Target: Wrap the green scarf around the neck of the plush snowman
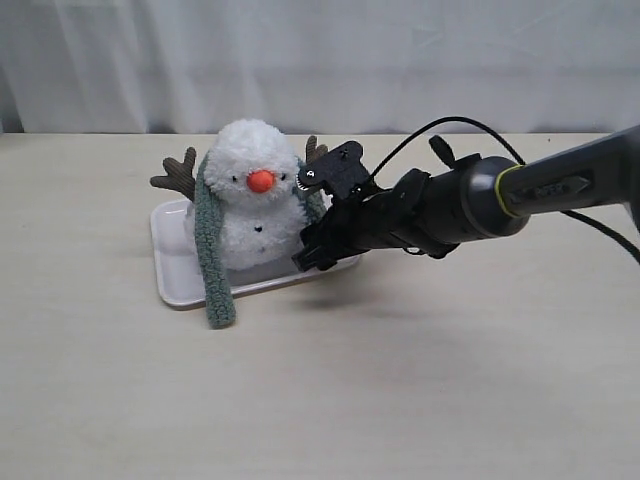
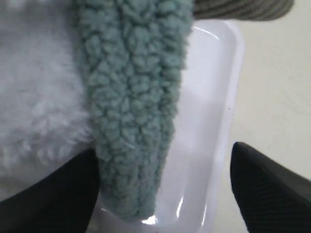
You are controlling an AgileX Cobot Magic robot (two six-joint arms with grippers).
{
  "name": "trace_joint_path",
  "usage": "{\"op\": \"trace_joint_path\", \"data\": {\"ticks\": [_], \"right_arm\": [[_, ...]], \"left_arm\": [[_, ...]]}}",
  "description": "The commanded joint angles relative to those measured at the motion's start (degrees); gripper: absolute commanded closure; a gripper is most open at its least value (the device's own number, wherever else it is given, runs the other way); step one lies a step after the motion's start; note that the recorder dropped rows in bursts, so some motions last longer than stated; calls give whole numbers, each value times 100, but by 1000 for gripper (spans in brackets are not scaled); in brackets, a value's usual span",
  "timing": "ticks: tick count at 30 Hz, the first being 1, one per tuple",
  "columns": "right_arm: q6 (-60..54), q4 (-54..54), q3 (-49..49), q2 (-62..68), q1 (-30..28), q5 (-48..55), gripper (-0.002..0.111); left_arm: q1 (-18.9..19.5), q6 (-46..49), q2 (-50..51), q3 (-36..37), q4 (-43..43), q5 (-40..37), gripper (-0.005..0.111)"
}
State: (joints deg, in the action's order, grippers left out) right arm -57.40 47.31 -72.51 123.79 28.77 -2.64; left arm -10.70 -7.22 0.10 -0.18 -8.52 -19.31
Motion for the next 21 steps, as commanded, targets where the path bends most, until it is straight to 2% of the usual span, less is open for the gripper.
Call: {"op": "trace_joint_path", "data": {"ticks": [1,3,6,21], "right_arm": [[88,27,-42,102,3,-9,62],[115,27,-42,102,3,110,81],[115,27,-42,16,3,317,104],[278,17,-42,-480,3,1427,104]], "left_arm": [[3,-4,-10,18,17,90,107],[3,-4,-10,18,17,90,107],[3,-4,-10,18,17,90,107],[3,-4,-10,18,17,78,107]]}}
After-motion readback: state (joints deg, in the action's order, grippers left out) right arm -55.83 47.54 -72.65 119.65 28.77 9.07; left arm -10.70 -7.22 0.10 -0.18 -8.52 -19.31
